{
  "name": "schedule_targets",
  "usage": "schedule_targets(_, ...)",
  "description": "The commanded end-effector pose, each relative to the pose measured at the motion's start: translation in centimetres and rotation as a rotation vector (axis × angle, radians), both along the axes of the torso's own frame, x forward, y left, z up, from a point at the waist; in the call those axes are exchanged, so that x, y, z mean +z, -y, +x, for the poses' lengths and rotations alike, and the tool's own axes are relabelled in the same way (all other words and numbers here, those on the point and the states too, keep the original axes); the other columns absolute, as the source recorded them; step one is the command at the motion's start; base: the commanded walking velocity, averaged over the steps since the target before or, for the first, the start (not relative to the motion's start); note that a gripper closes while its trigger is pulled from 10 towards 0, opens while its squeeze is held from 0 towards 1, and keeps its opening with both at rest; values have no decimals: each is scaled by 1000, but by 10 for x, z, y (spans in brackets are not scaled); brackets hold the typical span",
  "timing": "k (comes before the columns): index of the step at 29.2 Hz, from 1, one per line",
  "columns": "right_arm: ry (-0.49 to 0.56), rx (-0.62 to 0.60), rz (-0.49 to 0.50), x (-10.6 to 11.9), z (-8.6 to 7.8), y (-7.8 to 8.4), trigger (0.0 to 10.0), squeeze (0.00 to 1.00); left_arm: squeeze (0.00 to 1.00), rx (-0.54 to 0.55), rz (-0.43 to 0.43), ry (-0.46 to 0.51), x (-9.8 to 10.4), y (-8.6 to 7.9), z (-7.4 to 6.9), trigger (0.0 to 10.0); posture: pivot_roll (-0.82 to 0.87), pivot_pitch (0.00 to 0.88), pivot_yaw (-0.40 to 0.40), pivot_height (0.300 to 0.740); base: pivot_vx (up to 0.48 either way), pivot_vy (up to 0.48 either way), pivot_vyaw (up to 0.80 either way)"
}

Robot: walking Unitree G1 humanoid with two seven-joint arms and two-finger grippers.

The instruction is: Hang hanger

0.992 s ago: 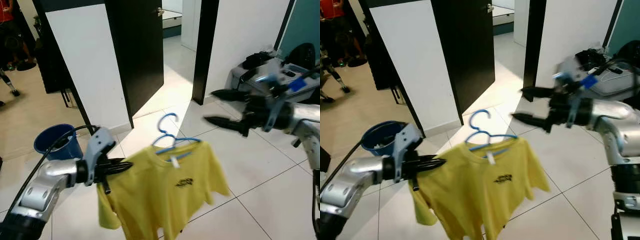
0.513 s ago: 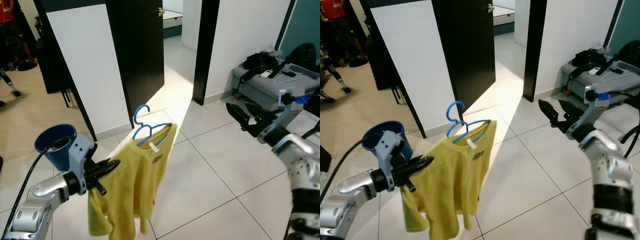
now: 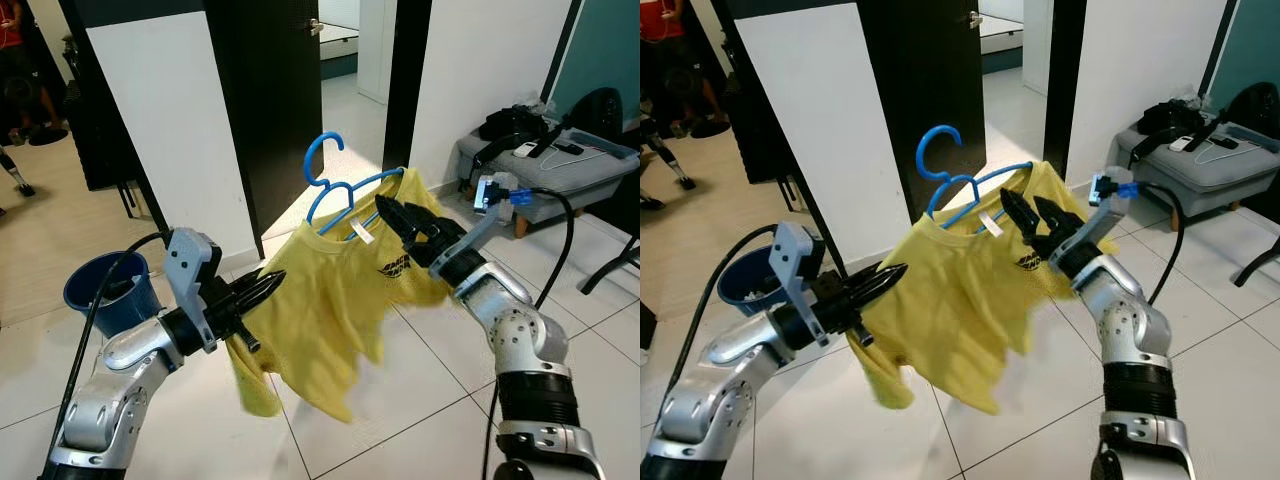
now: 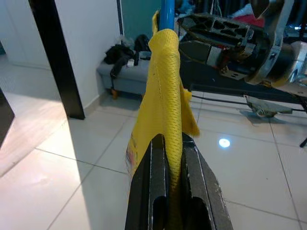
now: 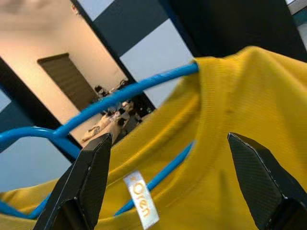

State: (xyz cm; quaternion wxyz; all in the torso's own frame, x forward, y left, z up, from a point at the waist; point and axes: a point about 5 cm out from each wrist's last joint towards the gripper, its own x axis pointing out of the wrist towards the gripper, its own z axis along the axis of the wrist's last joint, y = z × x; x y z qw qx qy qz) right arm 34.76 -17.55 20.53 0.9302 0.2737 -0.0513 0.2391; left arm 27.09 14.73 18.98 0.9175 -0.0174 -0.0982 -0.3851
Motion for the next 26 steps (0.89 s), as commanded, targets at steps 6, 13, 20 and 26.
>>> schedule_targets(6, 20, -86, 74, 12, 3, 1, 9176, 0, 0, -24, -19, 54, 17, 10, -2, 10000, -83, 0, 49, 740, 0, 0, 0)
schedule_targets(13, 16, -107, 78, 15, 6, 0, 3725, 0, 0, -46, -23, 65, 21, 15, -8, 10000, -77, 0, 46, 740, 0, 0, 0)
schedule_targets(20, 2, -136, 78, 15, 10, 1, 4314, 0, 0, -46, -22, 64, 22, 16, -11, 10000, -67, 0, 32, 740, 0, 0, 0)
schedule_targets(26, -1, -146, 72, 16, 11, 2, 10000, 0, 0, -57, -21, 63, 22, 17, -15, 10000, -66, 0, 27, 740, 0, 0, 0)
